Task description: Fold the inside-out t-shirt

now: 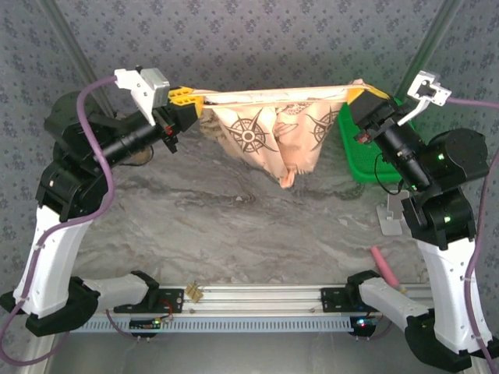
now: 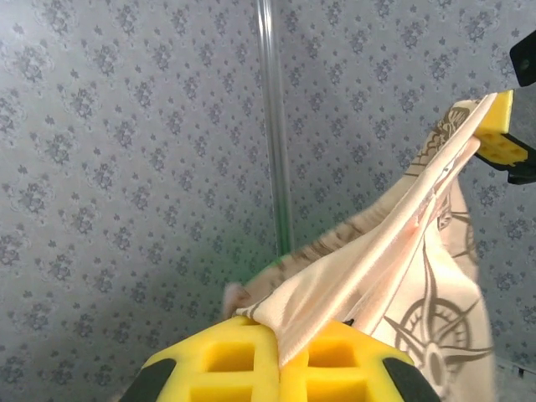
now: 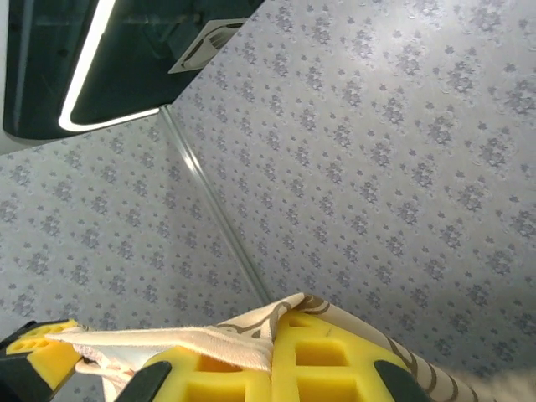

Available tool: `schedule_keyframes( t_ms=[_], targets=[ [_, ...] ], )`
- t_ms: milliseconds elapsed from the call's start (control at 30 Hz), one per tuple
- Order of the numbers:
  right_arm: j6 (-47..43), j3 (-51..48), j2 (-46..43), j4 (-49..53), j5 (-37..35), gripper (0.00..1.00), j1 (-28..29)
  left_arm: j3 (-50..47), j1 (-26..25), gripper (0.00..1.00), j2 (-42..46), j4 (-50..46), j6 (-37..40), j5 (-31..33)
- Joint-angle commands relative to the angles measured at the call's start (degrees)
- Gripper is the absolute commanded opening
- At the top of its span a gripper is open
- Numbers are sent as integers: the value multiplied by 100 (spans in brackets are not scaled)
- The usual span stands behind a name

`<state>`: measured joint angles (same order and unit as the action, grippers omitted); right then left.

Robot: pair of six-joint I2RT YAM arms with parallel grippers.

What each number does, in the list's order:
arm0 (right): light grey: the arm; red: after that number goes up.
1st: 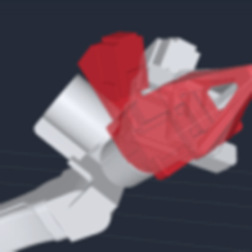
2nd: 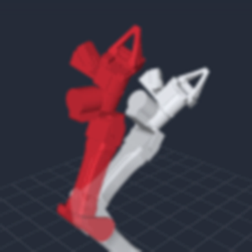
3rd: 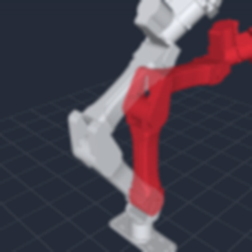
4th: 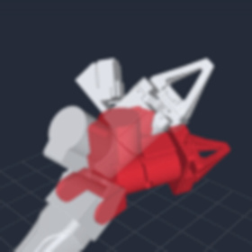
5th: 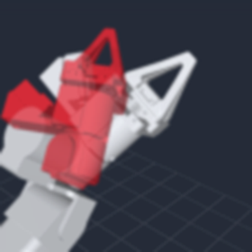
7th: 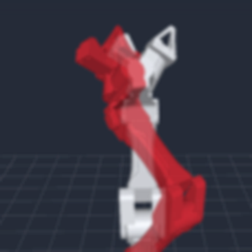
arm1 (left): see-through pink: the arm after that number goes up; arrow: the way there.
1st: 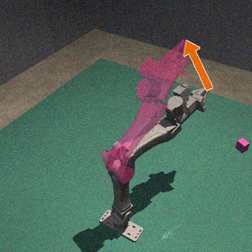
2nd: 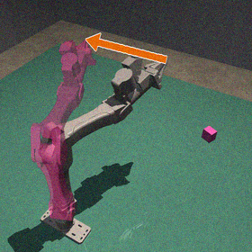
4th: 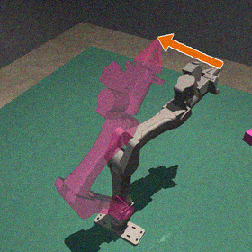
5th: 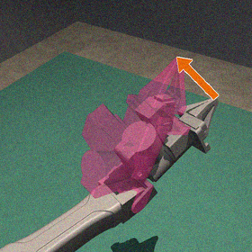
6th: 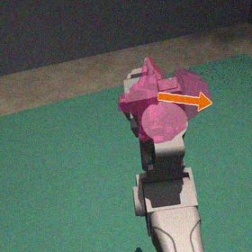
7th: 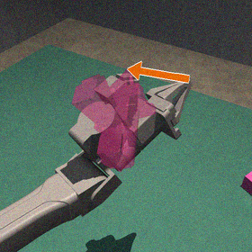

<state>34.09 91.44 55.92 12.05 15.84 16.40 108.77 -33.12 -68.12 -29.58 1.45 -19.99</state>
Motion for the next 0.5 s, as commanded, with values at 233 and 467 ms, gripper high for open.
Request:
schedule_keyframes(
  t_ms=[233, 467],
  targets=[
    [314, 1594, 2251, 1436, -1215, 0, -285, 1513, 429, 0, -1556, -647, 48, 1988],
    [241, 2943, 4039, 1576, -968, 0, -512, 2747, 877, 0, -2971, -1345, 69, 2193]
  ],
)
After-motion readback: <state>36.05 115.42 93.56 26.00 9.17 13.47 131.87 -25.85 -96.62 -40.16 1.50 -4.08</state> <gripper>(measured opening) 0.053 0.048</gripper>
